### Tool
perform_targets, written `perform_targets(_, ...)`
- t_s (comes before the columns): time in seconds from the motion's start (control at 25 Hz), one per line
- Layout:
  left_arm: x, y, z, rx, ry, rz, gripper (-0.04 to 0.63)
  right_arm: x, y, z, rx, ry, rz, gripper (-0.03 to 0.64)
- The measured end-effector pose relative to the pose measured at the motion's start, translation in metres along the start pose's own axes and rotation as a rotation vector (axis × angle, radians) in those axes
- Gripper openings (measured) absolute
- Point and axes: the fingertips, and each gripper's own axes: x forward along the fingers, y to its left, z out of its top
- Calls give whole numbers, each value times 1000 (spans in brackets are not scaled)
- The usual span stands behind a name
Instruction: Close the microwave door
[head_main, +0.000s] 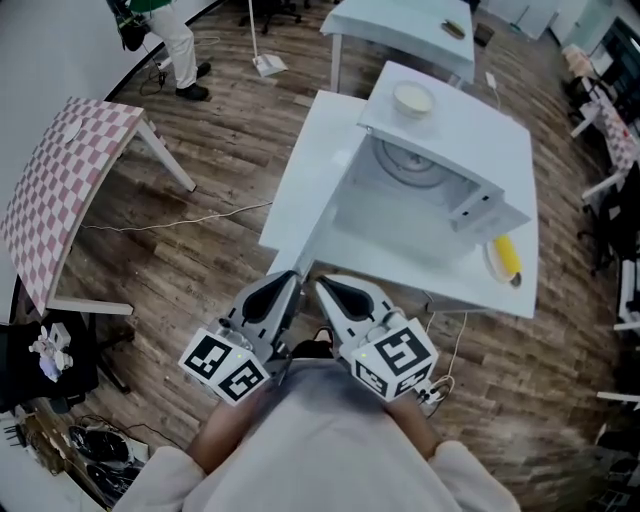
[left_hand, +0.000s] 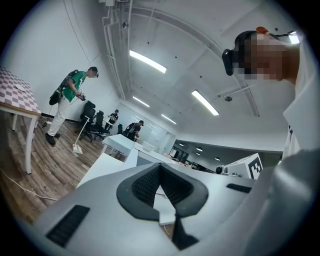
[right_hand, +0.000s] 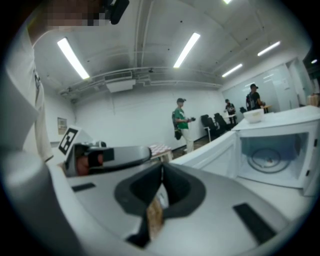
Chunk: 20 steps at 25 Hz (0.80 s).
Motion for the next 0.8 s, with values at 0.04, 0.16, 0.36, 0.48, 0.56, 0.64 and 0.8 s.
perform_targets(0.04,0,4,2,2,-3,12,17,1,-1,1,0,-1,3,23)
perform_targets(0.16,-4,19,5,1,-15,53,17,2,-6,-1,4,4,2,23)
perform_targets(0.36,-12,42,14,10,-32,120,17,2,-10,-5,14,23,3,23)
perform_targets(0.48,-15,56,18,9,-37,153,17,5,-11,-6,23,30,8,23)
perform_targets(0.56,-16,63,17,9,-33,169,17,7,-11,-8,28,38,14,23)
perform_targets(0.64,-17,68,13,11,-26,180,17,7,-10,-9,29,42,22,23)
perform_targets(0.8,-17,75,3,2,4,189,17,8,-8,-11,30,50,30,23)
